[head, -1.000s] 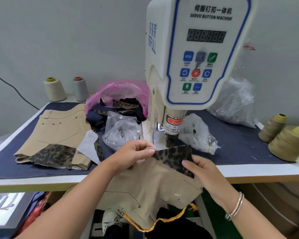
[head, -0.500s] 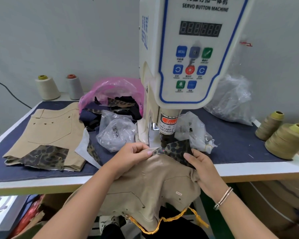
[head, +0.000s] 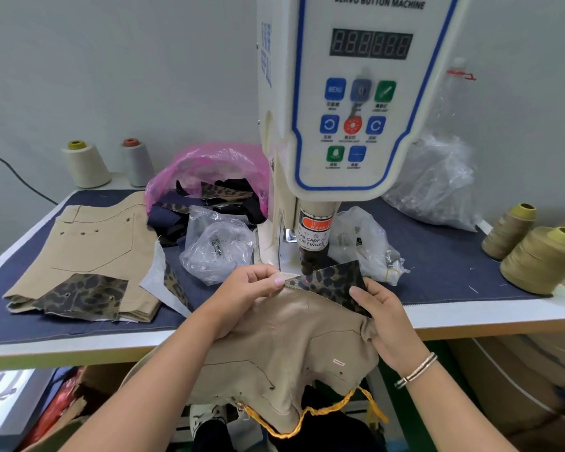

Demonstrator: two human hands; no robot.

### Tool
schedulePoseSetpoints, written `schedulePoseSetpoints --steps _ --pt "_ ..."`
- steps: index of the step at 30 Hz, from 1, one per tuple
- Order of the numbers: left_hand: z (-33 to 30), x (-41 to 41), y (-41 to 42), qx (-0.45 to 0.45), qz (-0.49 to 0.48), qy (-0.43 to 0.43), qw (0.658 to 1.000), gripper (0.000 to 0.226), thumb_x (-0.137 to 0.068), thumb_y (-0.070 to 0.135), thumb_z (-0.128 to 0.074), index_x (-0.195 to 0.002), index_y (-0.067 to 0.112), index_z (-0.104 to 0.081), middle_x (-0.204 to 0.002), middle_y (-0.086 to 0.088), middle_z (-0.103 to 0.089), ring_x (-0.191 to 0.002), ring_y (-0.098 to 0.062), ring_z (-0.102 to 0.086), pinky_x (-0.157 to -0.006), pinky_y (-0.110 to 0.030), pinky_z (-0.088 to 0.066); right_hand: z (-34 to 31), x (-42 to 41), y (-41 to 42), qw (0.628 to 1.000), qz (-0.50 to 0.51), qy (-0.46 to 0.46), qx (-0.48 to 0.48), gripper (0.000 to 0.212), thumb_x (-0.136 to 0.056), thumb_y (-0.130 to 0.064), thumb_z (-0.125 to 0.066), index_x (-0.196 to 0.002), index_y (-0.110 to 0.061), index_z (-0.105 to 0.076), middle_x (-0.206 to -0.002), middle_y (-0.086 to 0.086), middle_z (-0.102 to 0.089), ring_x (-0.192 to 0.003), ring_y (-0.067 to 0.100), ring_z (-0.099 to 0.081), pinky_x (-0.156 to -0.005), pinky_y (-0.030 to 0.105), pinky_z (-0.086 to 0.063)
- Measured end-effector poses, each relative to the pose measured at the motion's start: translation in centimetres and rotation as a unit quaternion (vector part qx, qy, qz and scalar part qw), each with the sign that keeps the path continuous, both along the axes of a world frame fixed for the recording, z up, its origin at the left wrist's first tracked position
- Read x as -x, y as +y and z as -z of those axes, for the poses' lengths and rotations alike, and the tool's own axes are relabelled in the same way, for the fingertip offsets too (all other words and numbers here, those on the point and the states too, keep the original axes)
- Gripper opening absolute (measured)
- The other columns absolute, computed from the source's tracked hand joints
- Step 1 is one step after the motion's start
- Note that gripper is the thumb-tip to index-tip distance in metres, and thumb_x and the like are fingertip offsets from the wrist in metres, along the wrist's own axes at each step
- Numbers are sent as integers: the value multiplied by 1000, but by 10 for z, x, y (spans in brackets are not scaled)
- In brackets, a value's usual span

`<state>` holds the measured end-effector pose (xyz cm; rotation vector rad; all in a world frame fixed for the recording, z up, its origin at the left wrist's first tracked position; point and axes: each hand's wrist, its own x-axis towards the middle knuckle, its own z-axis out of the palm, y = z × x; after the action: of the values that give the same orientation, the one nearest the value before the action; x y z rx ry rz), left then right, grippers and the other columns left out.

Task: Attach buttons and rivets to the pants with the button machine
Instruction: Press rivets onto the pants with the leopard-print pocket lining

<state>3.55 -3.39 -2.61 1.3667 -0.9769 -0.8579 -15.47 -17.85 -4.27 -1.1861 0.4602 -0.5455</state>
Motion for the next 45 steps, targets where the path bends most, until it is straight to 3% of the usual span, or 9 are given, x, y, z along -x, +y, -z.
schedulePoseSetpoints --steps 18,25,27,30,32,35,39,42,45 --pt "-5 7 4 9 1 -15 1000 19 -81 23 -61 -62 25 -63 -61 12 -53 -57 0 -44 -57 -7 -36 -3 5 5 1000 -3 -6 25 24 -78 -25 -62 -98 -23 -75 -104 7 -72 -96 18 -69 -74 24 -55" --pt "-12 43 9 40 17 -148 988 11 -82 38 -58 -72 38 -62 -60 19 -47 -58 1 -39 -57 -14 -32 -18 23 23 961 -68 121 239 32 -70 -52 -75 -90 -27 -72 -77 -6 -68 -75 4 -62 -68 12 -47" --pt "-13 53 5 53 -18 -153 987 12 -82 40 -56 -73 31 -60 -64 17 -47 -61 -3 -41 -59 -20 -33 -23 23 27 972 -43 124 193 28 -63 -48 -75 -84 -29 -74 -73 -4 -70 -69 8 -64 -61 14 -48" --pt "-9 62 7 58 -89 -190 976 8 -87 31 -54 -88 35 -61 -84 18 -60 -82 -2 -57 -75 -21 -42 -30 19 30 999 -6 8 -50 14 -67 -26 -71 -77 -18 -77 -82 14 -73 -70 24 -71 -56 29 -55" --pt "-3 64 15 71 -119 -217 966 17 -90 30 -50 -104 36 -59 -103 21 -60 -100 -4 -57 -85 -15 -41 -36 13 32 990 3 -38 -132 17 -71 -20 -66 -82 -12 -78 -87 19 -73 -74 28 -72 -57 32 -56" --pt "-4 59 33 114 -138 -203 963 24 -91 35 -46 -111 31 -59 -109 15 -60 -105 -7 -57 -88 -13 -41 -39 7 30 980 34 -34 -192 34 -69 -24 -69 -97 -7 -73 -96 21 -71 -81 31 -71 -61 36 -57" --pt "-10 26 72 104 -211 -209 949 21 -86 35 -46 -97 28 -62 -96 16 -63 -96 -8 -60 -84 -15 -43 -45 8 23 966 40 -60 -248 31 -69 -34 -66 -85 -10 -78 -93 15 -73 -82 28 -72 -63 38 -58" --pt "-1 17 103 38 -155 -306 938 11 -84 32 -49 -88 35 -58 -86 14 -60 -83 -9 -58 -73 -19 -44 -51 7 21 960 20 -123 -251 38 -61 -37 -76 -91 -13 -78 -99 13 -73 -88 28 -71 -66 39 -58" --pt "16 35 118 -15 -78 -324 943 18 -84 45 -57 -101 39 -56 -97 16 -60 -94 -9 -59 -81 -29 -47 -58 4 23 954 10 -170 -248 54 -41 -35 -91 -89 -13 -78 -96 11 -74 -88 25 -71 -68 38 -58"
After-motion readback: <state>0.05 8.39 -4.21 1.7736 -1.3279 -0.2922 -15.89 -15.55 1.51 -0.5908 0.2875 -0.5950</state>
